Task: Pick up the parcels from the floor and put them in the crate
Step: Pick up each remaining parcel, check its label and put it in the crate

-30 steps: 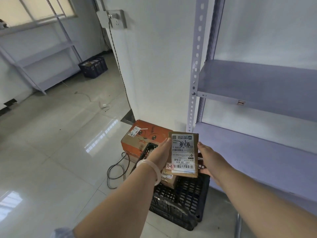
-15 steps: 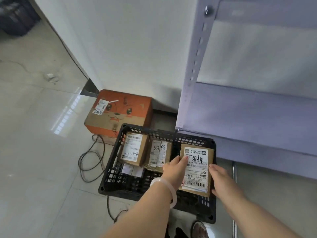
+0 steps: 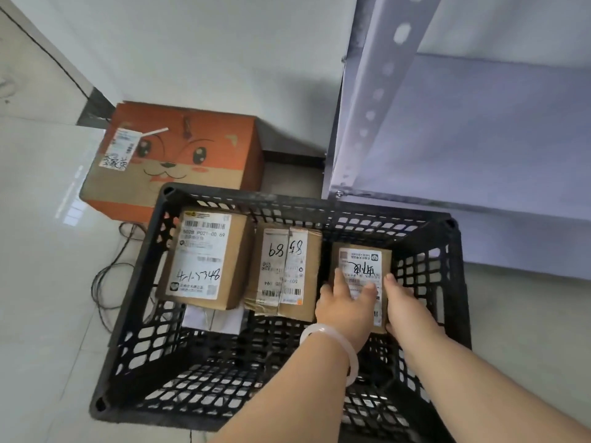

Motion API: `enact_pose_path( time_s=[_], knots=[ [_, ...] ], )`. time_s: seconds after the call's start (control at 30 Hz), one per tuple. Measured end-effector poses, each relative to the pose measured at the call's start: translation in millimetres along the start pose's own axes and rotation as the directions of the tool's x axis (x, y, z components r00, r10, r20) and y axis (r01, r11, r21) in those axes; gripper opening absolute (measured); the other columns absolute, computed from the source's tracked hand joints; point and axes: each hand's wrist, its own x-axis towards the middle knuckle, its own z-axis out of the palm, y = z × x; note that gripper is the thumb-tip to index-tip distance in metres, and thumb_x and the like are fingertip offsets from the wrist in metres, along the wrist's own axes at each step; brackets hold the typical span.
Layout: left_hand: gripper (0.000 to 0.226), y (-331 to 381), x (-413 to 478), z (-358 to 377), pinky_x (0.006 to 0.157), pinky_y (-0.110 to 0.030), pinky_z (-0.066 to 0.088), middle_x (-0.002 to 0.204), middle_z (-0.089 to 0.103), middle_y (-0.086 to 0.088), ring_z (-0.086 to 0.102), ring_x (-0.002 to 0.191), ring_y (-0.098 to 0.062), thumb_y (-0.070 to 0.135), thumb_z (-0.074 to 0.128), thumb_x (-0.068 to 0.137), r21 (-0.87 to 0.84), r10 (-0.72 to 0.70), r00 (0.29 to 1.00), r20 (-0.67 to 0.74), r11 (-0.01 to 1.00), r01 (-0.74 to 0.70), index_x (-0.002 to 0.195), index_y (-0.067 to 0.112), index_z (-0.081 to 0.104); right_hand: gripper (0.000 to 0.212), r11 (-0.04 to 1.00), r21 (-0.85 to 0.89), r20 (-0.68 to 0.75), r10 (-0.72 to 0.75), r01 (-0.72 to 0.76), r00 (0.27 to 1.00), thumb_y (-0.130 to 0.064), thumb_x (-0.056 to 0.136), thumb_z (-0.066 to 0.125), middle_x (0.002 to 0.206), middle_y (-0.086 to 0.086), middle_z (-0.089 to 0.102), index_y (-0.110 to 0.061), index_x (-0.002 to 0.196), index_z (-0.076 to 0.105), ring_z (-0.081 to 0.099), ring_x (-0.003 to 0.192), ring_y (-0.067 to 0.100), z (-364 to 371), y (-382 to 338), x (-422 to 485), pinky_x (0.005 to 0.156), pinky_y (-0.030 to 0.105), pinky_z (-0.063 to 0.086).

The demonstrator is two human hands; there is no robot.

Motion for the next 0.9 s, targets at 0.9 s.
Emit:
enact_pose_path(
  time_s=[0.9],
  knots=[
    [0.044, 53, -89, -55, 0.087, -0.023, 0.05, 0.13, 0.056, 0.008, 0.057, 0.101, -0.006, 0.037, 0.04, 0.099, -0.181, 0.127, 0.976, -0.178, 0.971, -0.159, 0.142, 0.03, 0.04, 0.043, 0.973, 0.113, 0.1, -0.212, 0.201, 0.972, -0.055, 0.096, 0.034, 0.123, -0.002, 0.06, -0.032, 0.123, 0.057, 0.055, 0.115, 0.018, -47, -48, -90, 0.108, 0.047, 0.039]
  ],
)
